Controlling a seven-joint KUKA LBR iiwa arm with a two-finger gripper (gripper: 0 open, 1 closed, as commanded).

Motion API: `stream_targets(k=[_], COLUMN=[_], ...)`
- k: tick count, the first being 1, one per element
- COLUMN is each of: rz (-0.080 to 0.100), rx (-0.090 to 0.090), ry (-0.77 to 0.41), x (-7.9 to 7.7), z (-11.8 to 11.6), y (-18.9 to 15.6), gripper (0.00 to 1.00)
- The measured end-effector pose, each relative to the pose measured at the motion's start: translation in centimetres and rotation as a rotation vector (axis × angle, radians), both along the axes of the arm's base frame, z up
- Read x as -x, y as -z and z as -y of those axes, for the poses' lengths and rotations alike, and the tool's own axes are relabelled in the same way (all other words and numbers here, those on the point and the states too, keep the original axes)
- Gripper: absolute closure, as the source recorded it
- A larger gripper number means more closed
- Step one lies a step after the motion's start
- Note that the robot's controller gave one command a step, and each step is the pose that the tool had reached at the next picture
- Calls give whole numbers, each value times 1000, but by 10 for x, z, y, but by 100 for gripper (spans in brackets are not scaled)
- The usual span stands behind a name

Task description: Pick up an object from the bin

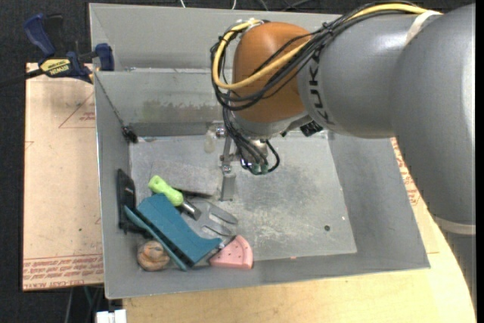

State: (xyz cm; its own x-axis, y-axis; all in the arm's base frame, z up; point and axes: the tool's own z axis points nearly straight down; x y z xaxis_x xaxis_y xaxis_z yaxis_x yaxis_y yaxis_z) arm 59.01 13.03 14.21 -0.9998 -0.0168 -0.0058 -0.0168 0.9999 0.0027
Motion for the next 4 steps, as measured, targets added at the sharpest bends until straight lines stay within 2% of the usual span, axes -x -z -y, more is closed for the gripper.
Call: stream_targets(k=[1, 2, 3, 4], rz=[9, 0, 24, 16], rx=[0, 0, -5, -6], ry=[-81, -27, 94, 97], x=[4, 0, 26, 17], z=[-34, -35, -44, -40], y=[-11, -2, 69, 47], gripper=[0, 0, 0, 100])
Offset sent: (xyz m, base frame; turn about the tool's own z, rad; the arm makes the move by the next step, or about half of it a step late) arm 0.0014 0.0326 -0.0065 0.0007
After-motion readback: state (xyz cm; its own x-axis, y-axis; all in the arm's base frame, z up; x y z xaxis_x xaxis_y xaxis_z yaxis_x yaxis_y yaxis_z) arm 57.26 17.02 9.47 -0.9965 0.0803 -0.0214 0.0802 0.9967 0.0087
